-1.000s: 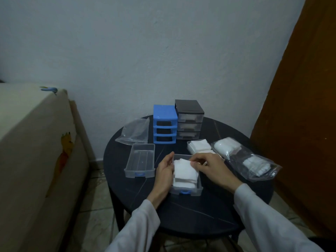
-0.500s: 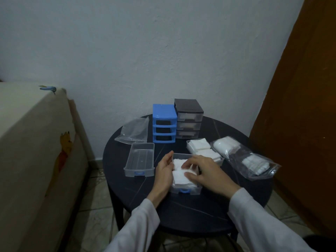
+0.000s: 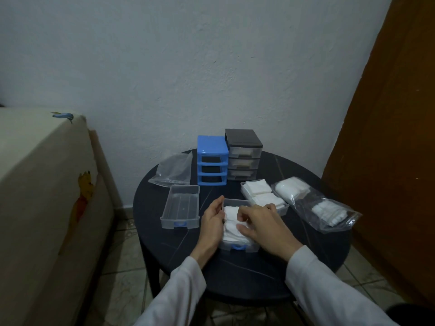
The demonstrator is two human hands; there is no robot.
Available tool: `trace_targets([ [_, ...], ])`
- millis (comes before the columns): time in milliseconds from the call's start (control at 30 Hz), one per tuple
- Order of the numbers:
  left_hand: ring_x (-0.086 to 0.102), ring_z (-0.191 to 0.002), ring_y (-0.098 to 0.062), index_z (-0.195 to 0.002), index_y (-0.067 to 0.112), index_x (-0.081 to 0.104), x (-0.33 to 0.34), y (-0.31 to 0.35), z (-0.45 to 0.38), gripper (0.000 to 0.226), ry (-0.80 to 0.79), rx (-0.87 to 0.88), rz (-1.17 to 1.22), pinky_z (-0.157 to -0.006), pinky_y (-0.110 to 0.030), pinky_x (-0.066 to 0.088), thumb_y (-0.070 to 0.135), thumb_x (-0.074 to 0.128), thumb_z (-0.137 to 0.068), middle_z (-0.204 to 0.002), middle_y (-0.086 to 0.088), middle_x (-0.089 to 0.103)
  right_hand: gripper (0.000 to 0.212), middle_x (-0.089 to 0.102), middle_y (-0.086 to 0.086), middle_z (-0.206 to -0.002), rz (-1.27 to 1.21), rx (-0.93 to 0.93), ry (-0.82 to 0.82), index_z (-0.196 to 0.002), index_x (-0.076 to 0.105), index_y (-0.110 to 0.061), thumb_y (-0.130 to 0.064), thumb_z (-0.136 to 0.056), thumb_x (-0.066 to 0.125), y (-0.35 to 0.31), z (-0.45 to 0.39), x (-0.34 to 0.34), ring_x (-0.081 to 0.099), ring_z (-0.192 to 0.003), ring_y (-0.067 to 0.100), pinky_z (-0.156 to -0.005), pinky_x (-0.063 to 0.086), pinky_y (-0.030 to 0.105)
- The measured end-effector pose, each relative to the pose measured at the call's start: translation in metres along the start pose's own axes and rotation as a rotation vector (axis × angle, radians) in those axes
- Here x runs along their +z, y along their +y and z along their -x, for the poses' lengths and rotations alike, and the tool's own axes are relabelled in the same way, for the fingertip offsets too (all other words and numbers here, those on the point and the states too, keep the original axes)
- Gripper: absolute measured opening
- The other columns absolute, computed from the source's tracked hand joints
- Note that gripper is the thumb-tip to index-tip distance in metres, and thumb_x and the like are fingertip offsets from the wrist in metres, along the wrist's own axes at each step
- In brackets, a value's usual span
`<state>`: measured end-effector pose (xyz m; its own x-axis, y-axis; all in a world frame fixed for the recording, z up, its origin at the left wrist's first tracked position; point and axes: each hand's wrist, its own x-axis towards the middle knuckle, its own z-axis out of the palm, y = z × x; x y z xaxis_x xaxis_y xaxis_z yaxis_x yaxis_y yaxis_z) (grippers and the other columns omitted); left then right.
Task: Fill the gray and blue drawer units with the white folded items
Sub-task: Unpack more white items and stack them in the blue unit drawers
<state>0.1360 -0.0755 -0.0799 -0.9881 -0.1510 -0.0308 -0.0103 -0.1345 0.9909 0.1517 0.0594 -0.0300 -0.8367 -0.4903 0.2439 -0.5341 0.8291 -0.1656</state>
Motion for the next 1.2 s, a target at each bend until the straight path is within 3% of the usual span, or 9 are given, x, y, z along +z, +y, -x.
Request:
trace_targets([
  [100,0.049,-0.12,-0.017,-0.138,0.008,0.04,0.0,0.001,0.001,0.046,-0.002,0.01,-0.009,-0.105,-0.032,0.04,-0.006,0.032,-0.095,-0.136,-0.008,0.048,0.006,0.057,-0.006,-0.091,-0.009,0.019,0.035,-0.093,0.046,-0.025,-0.029,-0.09,0.049,0.0,0.001,0.001,0.047,-0.082,0.012,-0.097,0.03,0.031],
  [300,0.048,-0.122,-0.016,-0.139,0.01,0.039,0.0,0.001,0.001,0.047,-0.003,0.008,-0.026,-0.103,-0.03,0.04,-0.005,0.032,-0.095,-0.14,-0.008,0.045,0.022,0.058,-0.01,-0.105,-0.055,0.001,0.07,-0.105,0.041,-0.026,-0.033,-0.088,0.054,-0.001,0.006,0.002,0.051,-0.101,0.007,-0.095,0.022,0.026],
  [467,0.047,-0.117,-0.011,-0.139,0.009,0.038,0.0,0.004,0.003,0.048,-0.009,0.011,-0.011,-0.098,-0.024,0.04,-0.006,0.032,-0.095,-0.14,-0.006,0.045,0.012,0.054,-0.011,-0.113,-0.101,-0.042,0.16,-0.099,0.055,-0.023,-0.031,-0.093,0.049,-0.001,0.01,0.001,0.044,-0.109,0.005,-0.096,0.027,0.023],
  [600,0.049,-0.12,-0.016,-0.139,0.007,0.038,0.0,0.003,0.002,0.047,-0.005,0.01,0.008,-0.102,-0.028,0.04,-0.007,0.031,-0.095,-0.139,-0.01,0.047,0.027,0.054,-0.007,-0.124,-0.206,-0.084,0.012,-0.12,0.056,-0.019,-0.024,-0.095,0.047,-0.003,0.016,0.003,0.046,-0.116,0.006,-0.096,0.037,0.019],
  [833,0.047,-0.123,-0.015,-0.138,0.007,0.039,0.0,0.003,0.003,0.046,-0.008,0.005,0.019,-0.104,-0.028,0.038,-0.007,0.031,-0.095,-0.139,-0.009,0.046,0.04,0.041,-0.013,-0.144,-0.199,-0.132,-0.134,-0.138,0.044,-0.027,-0.036,-0.099,0.037,-0.003,0.023,0.007,0.033,-0.133,-0.003,-0.108,0.023,0.014],
  [933,0.047,-0.125,-0.019,-0.138,0.006,0.04,0.0,0.004,0.003,0.046,-0.004,0.005,0.012,-0.107,-0.032,0.038,-0.007,0.031,-0.095,-0.139,-0.01,0.047,0.048,0.031,-0.013,-0.15,-0.097,-0.199,-0.19,-0.143,0.034,-0.028,-0.045,-0.098,0.027,0.001,0.025,0.009,0.025,-0.136,-0.005,-0.107,0.013,0.008],
  [1067,0.047,-0.126,-0.021,-0.138,0.006,0.04,0.001,0.004,0.003,0.045,-0.002,0.005,0.004,-0.107,-0.032,0.038,-0.006,0.031,-0.095,-0.139,-0.011,0.047,0.076,0.023,-0.013,-0.152,-0.05,-0.248,-0.209,-0.146,0.025,-0.027,-0.059,-0.083,0.0,0.005,0.027,0.015,0.016,-0.136,-0.008,-0.106,0.002,0.005],
  [1200,0.047,-0.125,-0.019,-0.138,0.006,0.04,0.0,0.003,0.003,0.045,-0.001,0.013,-0.007,-0.105,-0.03,0.039,-0.005,0.032,-0.096,-0.139,-0.011,0.047,0.076,0.023,-0.012,-0.152,-0.062,-0.255,-0.189,-0.146,0.025,-0.026,-0.058,-0.083,-0.001,0.006,0.027,0.018,0.016,-0.136,-0.008,-0.106,0.0,0.004],
])
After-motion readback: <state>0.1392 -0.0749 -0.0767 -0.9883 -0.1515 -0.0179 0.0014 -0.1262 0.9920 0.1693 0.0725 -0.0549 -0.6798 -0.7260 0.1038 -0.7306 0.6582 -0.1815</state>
